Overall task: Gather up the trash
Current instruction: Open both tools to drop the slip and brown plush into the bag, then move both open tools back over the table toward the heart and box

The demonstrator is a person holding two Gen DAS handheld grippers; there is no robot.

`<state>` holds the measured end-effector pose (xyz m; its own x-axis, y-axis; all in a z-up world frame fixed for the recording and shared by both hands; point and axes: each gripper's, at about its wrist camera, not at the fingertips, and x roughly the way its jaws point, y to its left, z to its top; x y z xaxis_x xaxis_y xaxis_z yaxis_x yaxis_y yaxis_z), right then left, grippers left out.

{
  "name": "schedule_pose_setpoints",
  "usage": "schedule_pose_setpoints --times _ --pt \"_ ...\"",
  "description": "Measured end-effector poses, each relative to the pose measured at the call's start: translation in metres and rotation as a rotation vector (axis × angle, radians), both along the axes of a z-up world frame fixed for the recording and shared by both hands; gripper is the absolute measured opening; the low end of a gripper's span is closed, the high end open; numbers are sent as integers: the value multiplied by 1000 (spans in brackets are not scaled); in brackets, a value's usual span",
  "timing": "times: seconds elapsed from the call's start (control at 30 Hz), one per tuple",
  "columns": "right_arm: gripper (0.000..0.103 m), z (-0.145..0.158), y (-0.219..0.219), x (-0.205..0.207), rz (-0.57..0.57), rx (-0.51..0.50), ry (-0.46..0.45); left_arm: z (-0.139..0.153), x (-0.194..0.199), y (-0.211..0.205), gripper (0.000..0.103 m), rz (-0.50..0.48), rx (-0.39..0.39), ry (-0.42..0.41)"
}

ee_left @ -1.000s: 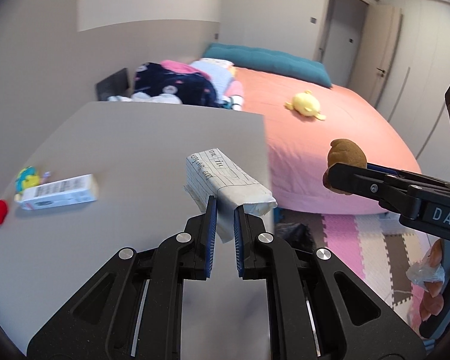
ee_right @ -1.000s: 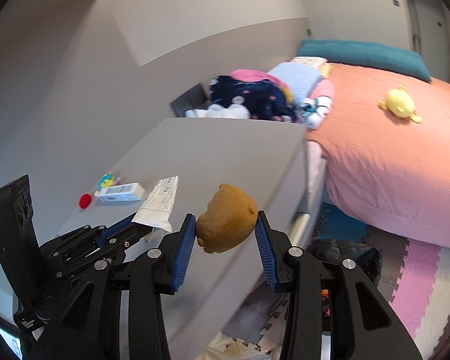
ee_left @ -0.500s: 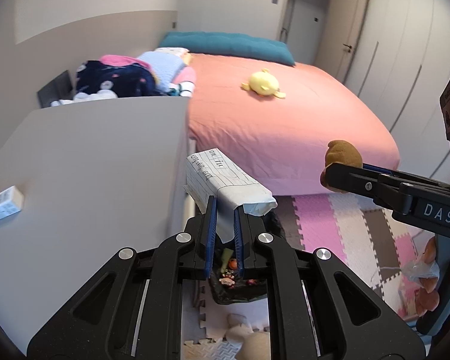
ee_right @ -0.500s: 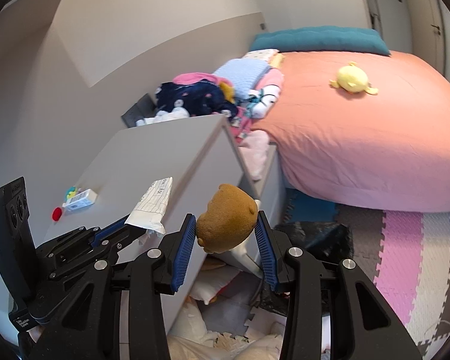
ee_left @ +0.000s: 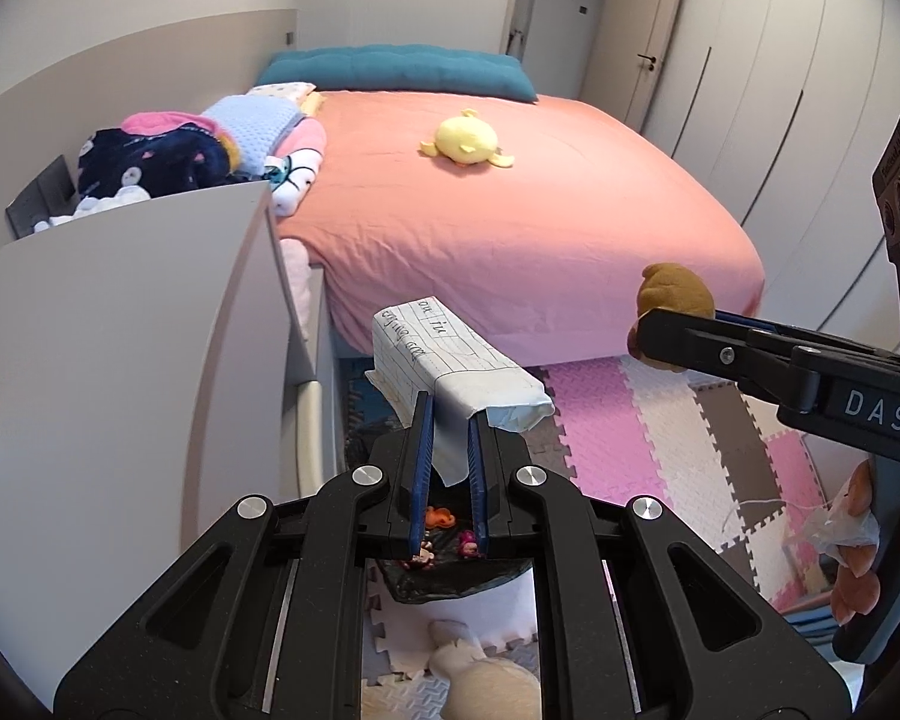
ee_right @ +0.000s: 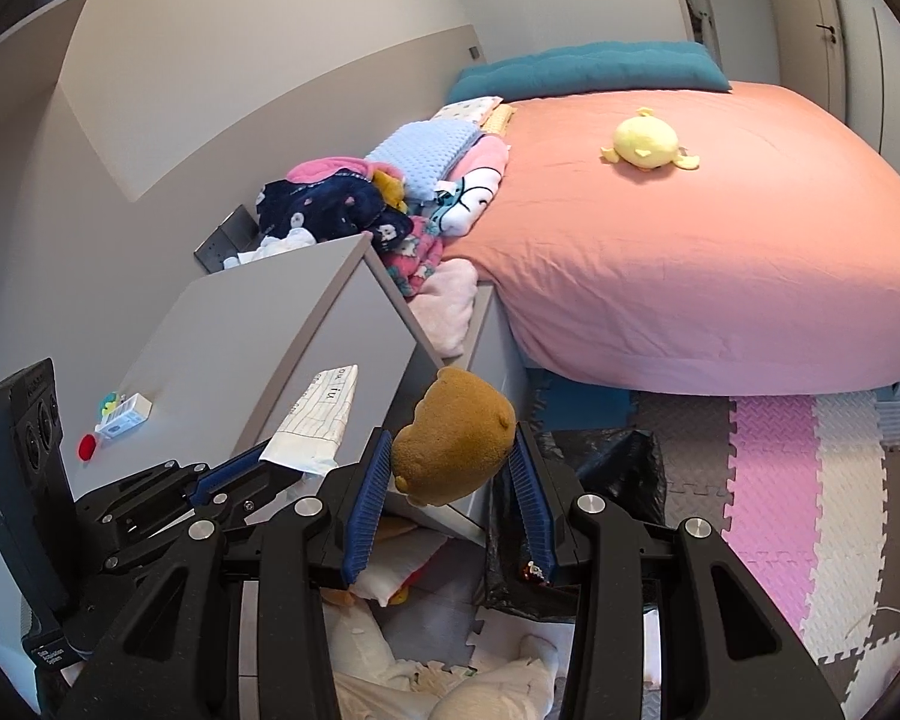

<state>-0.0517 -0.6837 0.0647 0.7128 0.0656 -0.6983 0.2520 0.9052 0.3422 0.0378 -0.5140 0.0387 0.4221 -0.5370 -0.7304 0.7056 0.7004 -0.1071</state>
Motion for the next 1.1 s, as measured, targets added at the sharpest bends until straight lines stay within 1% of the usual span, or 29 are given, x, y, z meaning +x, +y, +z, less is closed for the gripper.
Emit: schedule_pose_setpoints --times 0.13,0.17,0.2,0.23,0.27,0.3,0.33,0.53,0.8,1.1 --pt "43 -5 -5 1 -5 5 9 -5 1 -8 11 -15 16 12" --pt "44 -6 -6 3 -12 3 16 -10 3 -13 14 -24 40 28" --pt "57 -9 -9 5 -33 -12 42 -15 6 -18 35 -22 77 35" --pt "69 -11 -11 7 -58 -26 59 -18 8 -20 58 -4 112 21" --pt "83 -12 -13 7 -92 -40 66 -20 9 -20 96 21 133 -6" --pt "83 -12 -17 5 -127 -51 64 -19 7 -18 96 32 133 -40" --pt "83 -12 -20 5 -133 -51 60 -19 6 -17 96 34 135 -61" --pt "83 -15 -27 4 -135 -38 54 -23 11 -13 96 35 139 -47" --pt "83 -16 -19 7 -114 -33 57 -21 6 -4 96 44 124 -40" --pt "83 -11 9 19 -59 -40 49 -14 11 26 96 91 98 -40"
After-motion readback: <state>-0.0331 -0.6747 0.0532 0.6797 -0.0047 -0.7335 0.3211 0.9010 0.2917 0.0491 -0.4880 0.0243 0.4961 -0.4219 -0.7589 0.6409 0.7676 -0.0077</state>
